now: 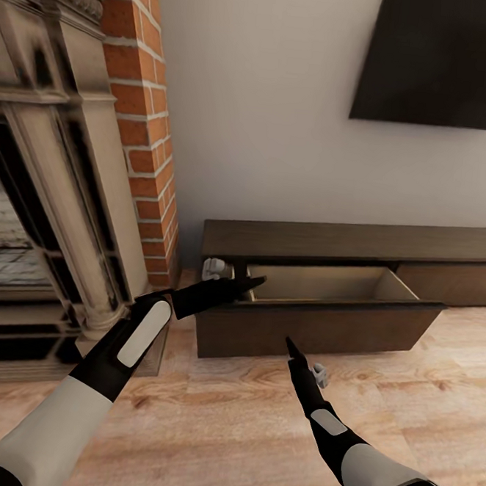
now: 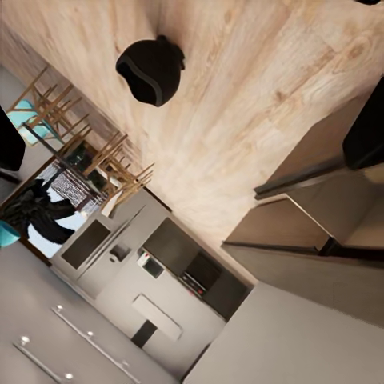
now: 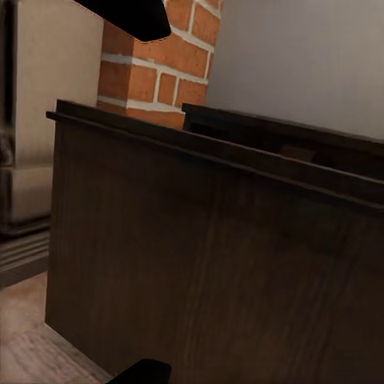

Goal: Place each of the two pumpkins and all three candles from the living room inside a cabinet in the living room (use any cabinet), then make sure every cabinet is closed, and position the cauldron so it is next to a table in the living room.

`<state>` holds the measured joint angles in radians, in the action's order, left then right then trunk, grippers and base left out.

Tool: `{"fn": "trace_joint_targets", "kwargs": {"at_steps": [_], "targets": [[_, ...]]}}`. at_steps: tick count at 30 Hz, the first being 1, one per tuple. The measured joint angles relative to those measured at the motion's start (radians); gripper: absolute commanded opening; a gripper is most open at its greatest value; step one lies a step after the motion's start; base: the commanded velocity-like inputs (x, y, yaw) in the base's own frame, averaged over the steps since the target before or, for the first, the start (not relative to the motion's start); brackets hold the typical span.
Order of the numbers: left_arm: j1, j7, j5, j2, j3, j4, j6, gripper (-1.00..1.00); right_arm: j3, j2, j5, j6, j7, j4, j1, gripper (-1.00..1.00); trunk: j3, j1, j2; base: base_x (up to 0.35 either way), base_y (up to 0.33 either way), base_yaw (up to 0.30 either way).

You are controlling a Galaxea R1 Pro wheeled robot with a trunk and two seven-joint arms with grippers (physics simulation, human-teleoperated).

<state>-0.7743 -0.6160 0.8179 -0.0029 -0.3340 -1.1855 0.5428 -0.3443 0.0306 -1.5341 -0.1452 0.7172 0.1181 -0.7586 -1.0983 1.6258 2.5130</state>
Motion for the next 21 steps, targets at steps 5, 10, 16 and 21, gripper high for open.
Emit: {"fn": "trace_joint_targets", "kwargs": {"at_steps": [5, 10, 16, 21], "targets": [[0.000, -0.002, -0.001, 0.007, 0.008, 0.000, 0.002, 1.00, 0.000, 0.000, 0.000, 0.000, 0.000, 0.000, 0.000, 1.00, 0.020, -0.002, -0.001, -0.004, 0.000, 0.000], [0.000, -0.003, -0.002, 0.010, 0.011, 0.000, 0.003, 1.00, 0.000, 0.000, 0.000, 0.000, 0.000, 0.000, 0.000, 1.00, 0.039, -0.005, -0.002, -0.001, 0.000, 0.000], [0.000, -0.003, -0.002, 0.022, 0.013, 0.000, 0.005, 1.00, 0.001, 0.000, 0.000, 0.000, -0.001, 0.000, 0.000, 1.00, 0.063, -0.007, -0.004, 0.000, 0.000, 0.000], [-0.001, -0.001, -0.003, 0.041, 0.013, 0.005, 0.005, 1.00, 0.001, 0.000, -0.001, -0.001, -0.002, -0.001, 0.000, 1.00, 0.082, -0.009, -0.005, 0.000, 0.000, 0.000]]}}
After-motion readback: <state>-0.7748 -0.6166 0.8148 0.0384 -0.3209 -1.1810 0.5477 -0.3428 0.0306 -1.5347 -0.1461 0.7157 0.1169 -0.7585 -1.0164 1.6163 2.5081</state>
